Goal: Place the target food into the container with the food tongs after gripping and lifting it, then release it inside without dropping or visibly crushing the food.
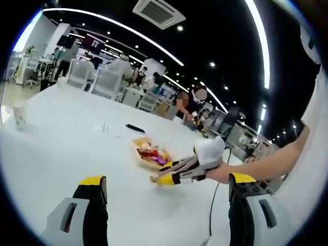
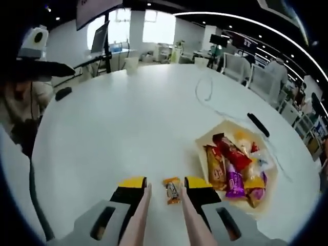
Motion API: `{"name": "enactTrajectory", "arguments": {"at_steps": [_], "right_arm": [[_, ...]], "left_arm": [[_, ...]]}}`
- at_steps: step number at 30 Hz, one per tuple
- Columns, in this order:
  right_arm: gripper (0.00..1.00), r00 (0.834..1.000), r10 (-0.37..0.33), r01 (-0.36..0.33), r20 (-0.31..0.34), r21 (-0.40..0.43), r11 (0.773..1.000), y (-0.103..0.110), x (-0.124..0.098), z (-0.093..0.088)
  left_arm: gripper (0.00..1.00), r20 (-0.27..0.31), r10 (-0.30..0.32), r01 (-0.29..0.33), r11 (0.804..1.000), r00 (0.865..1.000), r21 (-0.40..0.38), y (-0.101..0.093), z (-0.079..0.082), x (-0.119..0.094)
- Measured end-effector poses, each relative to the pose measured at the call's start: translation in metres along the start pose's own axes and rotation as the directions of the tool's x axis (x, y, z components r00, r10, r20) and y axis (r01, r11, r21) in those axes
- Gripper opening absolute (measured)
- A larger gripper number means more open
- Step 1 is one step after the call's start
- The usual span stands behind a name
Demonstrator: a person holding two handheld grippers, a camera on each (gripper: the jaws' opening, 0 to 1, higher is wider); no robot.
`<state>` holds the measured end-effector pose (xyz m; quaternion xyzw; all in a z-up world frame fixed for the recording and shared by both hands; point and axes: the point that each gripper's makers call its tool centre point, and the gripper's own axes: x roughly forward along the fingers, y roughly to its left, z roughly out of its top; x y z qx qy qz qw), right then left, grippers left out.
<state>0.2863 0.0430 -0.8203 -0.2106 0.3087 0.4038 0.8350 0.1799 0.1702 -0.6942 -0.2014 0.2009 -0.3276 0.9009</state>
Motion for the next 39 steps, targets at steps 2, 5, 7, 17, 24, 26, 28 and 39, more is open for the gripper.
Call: {"name": "enactTrajectory", "arguments": {"at_steps": [2, 5, 7, 17, 24, 26, 28, 39], "right_arm": [[0.29, 1.000, -0.013, 0.013, 0.003, -0.003, 1.000, -0.006, 0.001, 0.003], [0.29, 0.999, -0.025, 0.025, -0.021, 0.004, 1.000, -0.019, 0.009, 0.000], [0.29, 0.999, -0.014, 0.015, -0.032, 0.019, 1.000, -0.020, 0.013, -0.001], [0.29, 0.996, 0.024, -0.022, -0.080, 0.026, 0.999, -0.013, 0.023, -0.008], [0.27, 0.996, 0.035, -0.030, -0.084, 0.058, 0.998, -0.008, 0.023, -0.014], [0.25, 0.995, 0.036, -0.031, -0.089, 0.057, 0.998, -0.008, 0.023, -0.015], [0.24, 0.996, 0.031, -0.024, -0.085, 0.081, 0.996, -0.010, 0.024, -0.014], [0.21, 0.998, 0.000, 0.008, -0.070, 0.113, 0.994, -0.014, 0.022, -0.015]], "left_arm": [[0.99, 0.001, 0.003, -0.003, 1.000, 1.000, -0.004, 0.001, -0.001, 0.000], [0.99, 0.005, 0.005, -0.005, 1.000, 1.000, -0.005, 0.002, -0.002, -0.002], [0.99, 0.012, 0.015, -0.014, 1.000, 1.000, -0.008, 0.005, -0.001, -0.006], [0.99, 0.054, 0.062, -0.060, 0.997, 0.997, -0.044, 0.022, 0.000, -0.020], [0.99, 0.051, 0.063, -0.060, 0.997, 0.997, -0.050, 0.022, -0.002, -0.022], [0.99, 0.056, 0.060, -0.057, 0.997, 0.997, -0.053, 0.020, -0.003, -0.022], [0.99, 0.056, 0.057, -0.054, 0.997, 0.997, -0.055, 0.018, -0.003, -0.021], [0.99, 0.050, 0.043, -0.041, 0.998, 0.998, -0.050, 0.011, -0.006, -0.020]]}}
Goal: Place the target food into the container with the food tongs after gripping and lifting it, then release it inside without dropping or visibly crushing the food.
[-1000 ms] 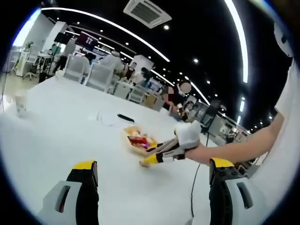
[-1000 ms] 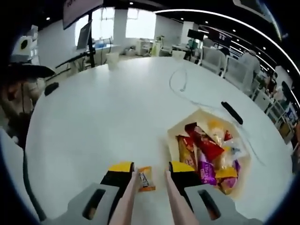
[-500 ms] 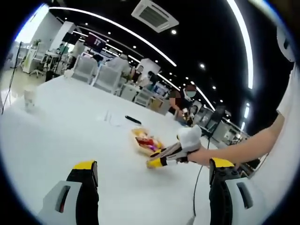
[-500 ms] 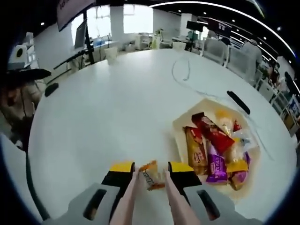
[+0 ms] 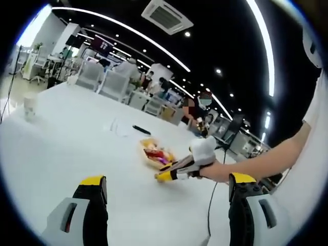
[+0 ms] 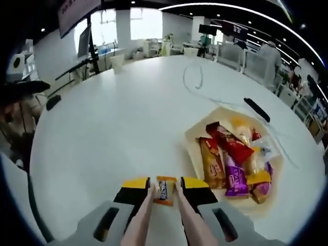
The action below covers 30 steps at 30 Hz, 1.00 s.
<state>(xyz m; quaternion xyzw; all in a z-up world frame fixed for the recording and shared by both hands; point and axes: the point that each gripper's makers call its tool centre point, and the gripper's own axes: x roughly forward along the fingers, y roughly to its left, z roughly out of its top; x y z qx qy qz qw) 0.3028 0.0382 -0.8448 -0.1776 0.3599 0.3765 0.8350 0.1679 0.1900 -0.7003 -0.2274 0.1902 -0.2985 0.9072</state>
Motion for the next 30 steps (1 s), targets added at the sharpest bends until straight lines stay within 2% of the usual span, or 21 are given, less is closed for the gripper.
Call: {"name": "enactTrajectory", "arguments": {"at_steps": [4, 8, 14, 17, 19, 24, 26, 30], "right_arm": [[0.20, 1.000, -0.006, 0.007, -0.022, 0.012, 1.000, 0.000, -0.002, -0.004], [0.19, 1.000, -0.008, 0.008, -0.013, 0.057, 0.998, 0.000, -0.013, -0.010], [0.19, 0.999, -0.011, 0.007, 0.032, 0.128, 0.992, -0.003, -0.032, -0.004], [0.19, 0.999, -0.020, 0.015, 0.039, 0.124, 0.992, -0.003, -0.037, -0.004], [0.19, 0.998, -0.026, 0.016, 0.055, 0.160, 0.987, -0.004, -0.041, -0.004], [0.19, 0.997, -0.025, 0.010, 0.073, 0.205, 0.979, 0.002, -0.047, -0.008], [0.19, 0.997, -0.018, 0.003, 0.072, 0.206, 0.978, 0.009, -0.050, -0.011], [0.19, 0.996, -0.025, 0.006, 0.084, 0.218, 0.976, 0.011, -0.057, -0.012]], "left_arm": [[0.99, -0.014, -0.002, 0.002, 1.000, 1.000, 0.003, -0.002, -0.004, 0.002], [0.99, 0.011, 0.002, -0.002, 1.000, 1.000, 0.000, 0.000, 0.000, -0.001], [0.99, 0.014, 0.000, 0.000, 1.000, 1.000, -0.004, 0.000, -0.002, -0.005], [0.99, 0.003, -0.004, 0.004, 1.000, 1.000, -0.006, 0.000, -0.005, -0.005], [0.99, -0.003, -0.005, 0.005, 1.000, 1.000, -0.003, 0.000, -0.006, -0.004], [0.98, 0.012, -0.020, 0.020, 1.000, 1.000, 0.004, -0.004, 0.001, -0.006], [0.99, 0.009, -0.023, 0.022, 1.000, 1.000, 0.010, -0.006, -0.001, -0.008], [0.99, 0.002, -0.025, 0.025, 1.000, 1.000, 0.002, -0.008, -0.009, -0.010]]}}
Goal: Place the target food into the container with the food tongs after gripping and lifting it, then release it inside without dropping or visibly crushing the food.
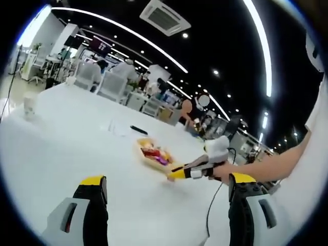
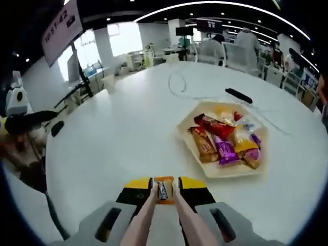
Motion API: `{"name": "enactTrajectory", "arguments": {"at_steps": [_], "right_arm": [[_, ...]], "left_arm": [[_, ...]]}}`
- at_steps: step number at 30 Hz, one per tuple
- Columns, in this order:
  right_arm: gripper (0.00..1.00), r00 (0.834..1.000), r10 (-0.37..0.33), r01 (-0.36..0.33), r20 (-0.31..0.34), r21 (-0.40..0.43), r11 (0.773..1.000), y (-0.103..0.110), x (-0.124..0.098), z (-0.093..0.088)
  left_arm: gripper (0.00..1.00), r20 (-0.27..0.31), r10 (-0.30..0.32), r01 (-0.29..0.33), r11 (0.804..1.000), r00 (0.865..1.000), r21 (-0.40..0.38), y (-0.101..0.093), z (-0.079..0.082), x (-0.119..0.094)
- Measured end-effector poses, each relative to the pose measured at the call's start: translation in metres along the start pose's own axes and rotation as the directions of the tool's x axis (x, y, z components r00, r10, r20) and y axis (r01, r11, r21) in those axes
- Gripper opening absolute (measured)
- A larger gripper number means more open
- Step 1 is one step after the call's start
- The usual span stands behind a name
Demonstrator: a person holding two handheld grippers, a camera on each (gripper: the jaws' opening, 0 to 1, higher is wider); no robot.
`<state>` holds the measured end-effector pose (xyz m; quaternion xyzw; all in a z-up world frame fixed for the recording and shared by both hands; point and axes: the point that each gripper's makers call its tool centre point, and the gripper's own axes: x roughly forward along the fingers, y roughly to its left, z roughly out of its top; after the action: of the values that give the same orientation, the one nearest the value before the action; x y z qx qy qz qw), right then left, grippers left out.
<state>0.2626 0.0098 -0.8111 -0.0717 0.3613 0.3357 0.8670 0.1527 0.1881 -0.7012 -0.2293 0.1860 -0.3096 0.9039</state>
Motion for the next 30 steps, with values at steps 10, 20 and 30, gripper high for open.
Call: {"name": "enactTrajectory", "arguments": {"at_steps": [10, 20, 30], "right_arm": [[0.19, 0.999, -0.013, 0.011, 0.035, 0.051, 0.999, -0.008, -0.011, 0.001], [0.19, 0.997, 0.021, -0.031, 0.079, 0.132, 0.991, 0.001, -0.013, 0.000], [0.19, 0.986, -0.029, -0.013, 0.162, 0.254, 0.967, -0.030, -0.026, 0.014]], "left_arm": [[0.99, -0.007, -0.003, 0.003, 1.000, 1.000, 0.009, -0.002, 0.001, 0.003], [0.99, -0.037, 0.004, -0.003, 1.000, 0.999, 0.025, -0.005, -0.001, 0.002], [0.99, -0.048, 0.017, -0.015, 0.999, 0.999, 0.036, -0.007, 0.000, 0.005]]}}
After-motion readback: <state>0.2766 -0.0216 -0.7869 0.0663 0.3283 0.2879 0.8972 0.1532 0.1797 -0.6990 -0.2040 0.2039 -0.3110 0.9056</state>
